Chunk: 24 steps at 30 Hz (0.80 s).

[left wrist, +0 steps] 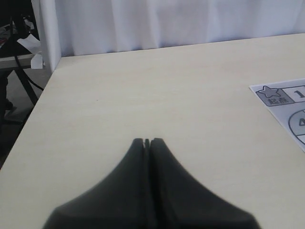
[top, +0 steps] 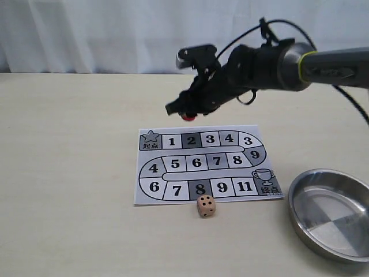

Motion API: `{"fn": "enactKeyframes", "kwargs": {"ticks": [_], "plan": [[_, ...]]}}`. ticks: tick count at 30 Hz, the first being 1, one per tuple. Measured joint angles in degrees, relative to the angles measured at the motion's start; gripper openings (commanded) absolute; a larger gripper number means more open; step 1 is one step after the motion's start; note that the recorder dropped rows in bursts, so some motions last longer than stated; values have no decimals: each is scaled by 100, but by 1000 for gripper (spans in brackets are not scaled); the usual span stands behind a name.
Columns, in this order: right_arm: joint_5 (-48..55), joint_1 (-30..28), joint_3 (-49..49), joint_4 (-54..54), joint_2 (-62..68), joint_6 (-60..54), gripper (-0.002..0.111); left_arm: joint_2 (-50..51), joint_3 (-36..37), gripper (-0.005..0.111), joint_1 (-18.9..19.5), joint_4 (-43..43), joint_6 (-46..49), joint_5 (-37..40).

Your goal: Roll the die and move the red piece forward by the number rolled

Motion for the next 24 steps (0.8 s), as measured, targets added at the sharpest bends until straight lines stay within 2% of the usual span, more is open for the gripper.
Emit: {"fn": "enactKeyframes", "kwargs": {"ticks": [5, 18, 24], "plan": [[-35, -23, 214, -108, 601, 12, 4, 0, 0, 0, 0, 0, 0, 0], [6, -46, 214, -152, 512, 60, 4, 0, 0, 0, 0, 0, 0, 0], [60, -118, 226, -174, 19, 69, 4, 0, 0, 0, 0, 0, 0, 0]]}}
